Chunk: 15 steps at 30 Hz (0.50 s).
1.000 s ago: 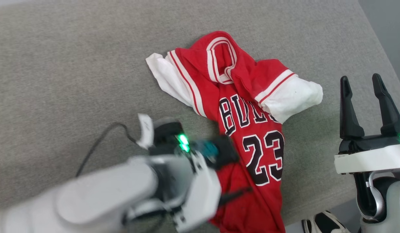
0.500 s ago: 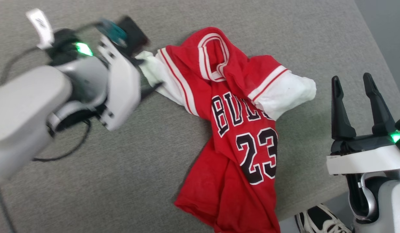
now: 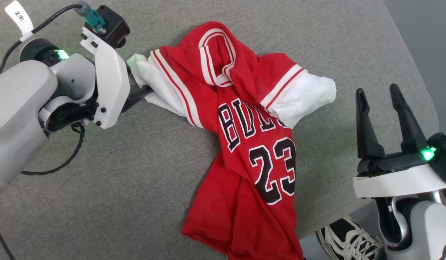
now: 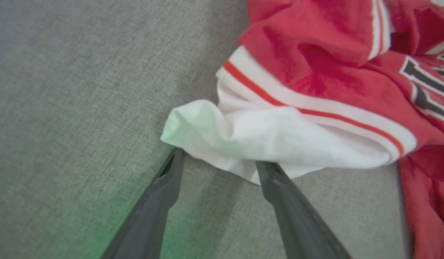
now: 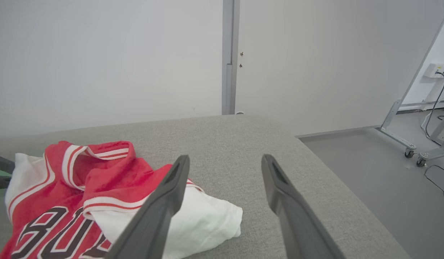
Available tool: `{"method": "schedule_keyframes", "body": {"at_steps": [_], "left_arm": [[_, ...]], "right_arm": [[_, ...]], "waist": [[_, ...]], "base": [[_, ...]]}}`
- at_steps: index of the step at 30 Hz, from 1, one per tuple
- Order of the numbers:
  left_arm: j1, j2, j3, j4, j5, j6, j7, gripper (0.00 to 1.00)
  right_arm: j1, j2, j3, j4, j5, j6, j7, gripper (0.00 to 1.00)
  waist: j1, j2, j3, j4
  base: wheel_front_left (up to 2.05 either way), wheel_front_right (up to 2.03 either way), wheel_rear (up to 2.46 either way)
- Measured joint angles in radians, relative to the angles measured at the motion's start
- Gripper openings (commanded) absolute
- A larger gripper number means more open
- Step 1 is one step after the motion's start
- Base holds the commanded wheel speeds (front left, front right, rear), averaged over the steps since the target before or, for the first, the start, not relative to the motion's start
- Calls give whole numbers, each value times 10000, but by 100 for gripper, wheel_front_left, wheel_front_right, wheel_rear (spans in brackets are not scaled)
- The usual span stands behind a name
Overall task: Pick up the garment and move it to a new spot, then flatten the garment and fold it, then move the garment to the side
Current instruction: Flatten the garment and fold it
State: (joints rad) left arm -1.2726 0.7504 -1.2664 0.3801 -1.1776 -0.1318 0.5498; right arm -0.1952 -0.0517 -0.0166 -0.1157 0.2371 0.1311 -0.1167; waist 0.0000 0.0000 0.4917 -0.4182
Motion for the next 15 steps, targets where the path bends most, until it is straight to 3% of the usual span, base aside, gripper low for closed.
{"method": "schedule_keyframes", "body": {"at_steps": [3,4,6,7,8,15], "left_arm": [[-9,-50,-2,199,151,-2,-35,100],[-7,-98,2,270,92,-2,-46,94],[-8,-182,25,297,46,0,-44,39],[-9,-211,35,276,21,0,-44,39],[-9,-226,40,247,-44,0,-44,0],[-30,-309,-58,213,-545,8,-313,0]], "right_arm": [[-7,2,132,54,29,0,-40,100],[-13,2,165,63,52,0,-50,100],[-38,2,198,94,69,0,-67,100],[-56,2,207,102,67,0,-67,100],[-65,4,209,102,65,0,-67,100],[-109,2,82,29,-115,0,25,100]], "waist": [[0,0,69,-89],[0,0,96,-114],[0,0,165,-139],[0,0,192,-145],[0,0,216,-146],[0,0,154,75]], "base": [[0,0,0],[0,0,0],[0,0,0],[0,0,0],[0,0,0],[0,0,0]]}}
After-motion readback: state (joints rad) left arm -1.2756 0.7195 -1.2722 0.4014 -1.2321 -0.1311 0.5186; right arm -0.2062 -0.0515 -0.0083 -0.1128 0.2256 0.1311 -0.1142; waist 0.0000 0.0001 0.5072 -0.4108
